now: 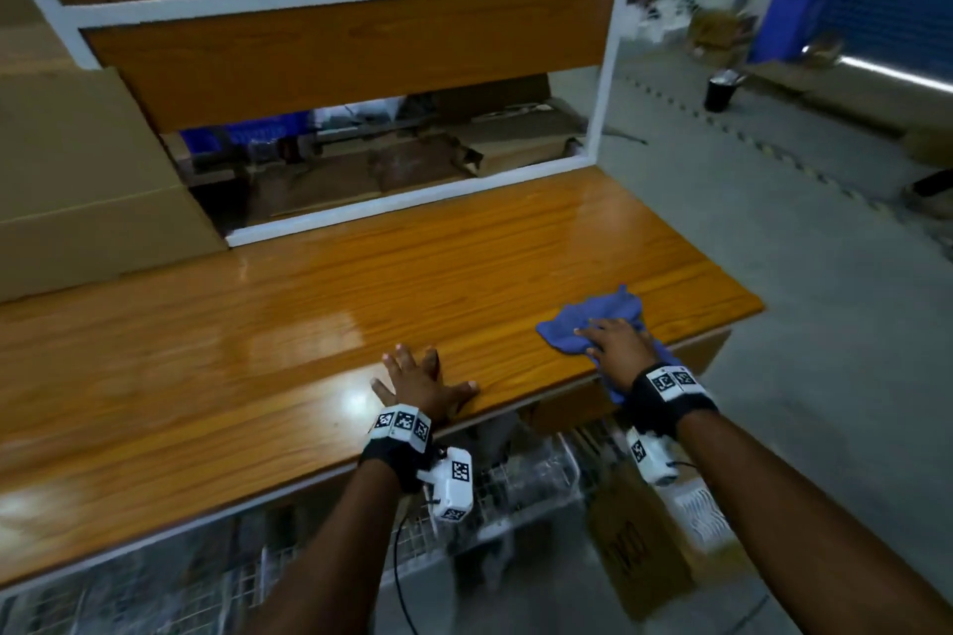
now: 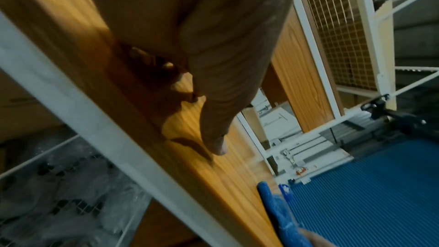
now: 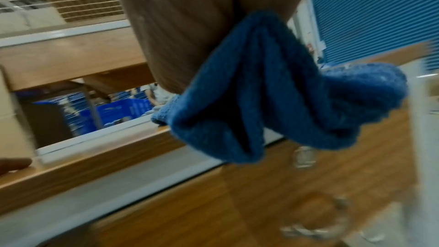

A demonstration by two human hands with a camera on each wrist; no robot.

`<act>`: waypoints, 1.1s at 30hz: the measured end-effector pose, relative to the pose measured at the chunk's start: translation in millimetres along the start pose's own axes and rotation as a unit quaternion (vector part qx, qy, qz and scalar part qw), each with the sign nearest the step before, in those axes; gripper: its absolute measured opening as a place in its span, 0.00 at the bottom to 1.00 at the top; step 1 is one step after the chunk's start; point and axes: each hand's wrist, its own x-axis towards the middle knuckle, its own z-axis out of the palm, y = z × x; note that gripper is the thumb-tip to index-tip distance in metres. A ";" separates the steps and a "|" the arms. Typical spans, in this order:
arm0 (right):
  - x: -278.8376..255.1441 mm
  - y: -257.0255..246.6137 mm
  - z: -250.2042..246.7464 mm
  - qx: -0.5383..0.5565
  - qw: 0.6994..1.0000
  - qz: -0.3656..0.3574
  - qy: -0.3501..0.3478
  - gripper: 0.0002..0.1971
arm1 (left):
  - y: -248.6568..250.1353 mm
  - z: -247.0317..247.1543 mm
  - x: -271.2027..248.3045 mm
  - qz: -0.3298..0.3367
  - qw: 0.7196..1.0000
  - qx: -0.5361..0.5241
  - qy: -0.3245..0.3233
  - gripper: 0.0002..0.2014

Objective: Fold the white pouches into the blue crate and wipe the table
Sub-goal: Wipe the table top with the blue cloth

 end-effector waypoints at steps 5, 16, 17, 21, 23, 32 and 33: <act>-27.9 69.7 -16.2 0.053 0.997 -0.001 0.047 0.19 | 64.3 36.8 -0.5 0.075 0.997 0.018 -0.008 0.48; -124.2 214.1 22.4 0.299 0.897 0.187 0.266 0.14 | 159.6 97.4 1.0 0.189 0.980 0.039 0.043 0.43; -130.3 226.0 30.2 0.315 0.888 0.202 0.266 0.16 | 166.4 102.1 0.2 0.195 0.979 0.044 0.047 0.43; -145.0 257.6 66.2 0.425 0.822 0.289 0.244 0.24 | 187.9 124.2 -9.7 0.227 0.966 0.099 0.078 0.47; -147.8 262.7 85.1 0.462 0.783 0.337 0.243 0.23 | 195.0 134.2 -15.4 0.239 0.960 0.121 0.084 0.49; -145.4 245.9 173.9 0.470 0.710 0.477 0.216 0.13 | 185.8 151.5 -10.3 0.264 0.946 0.105 0.159 0.43; -145.1 245.8 182.2 0.465 0.712 0.479 0.217 0.11 | 184.4 154.4 -8.5 0.268 0.942 0.104 0.175 0.42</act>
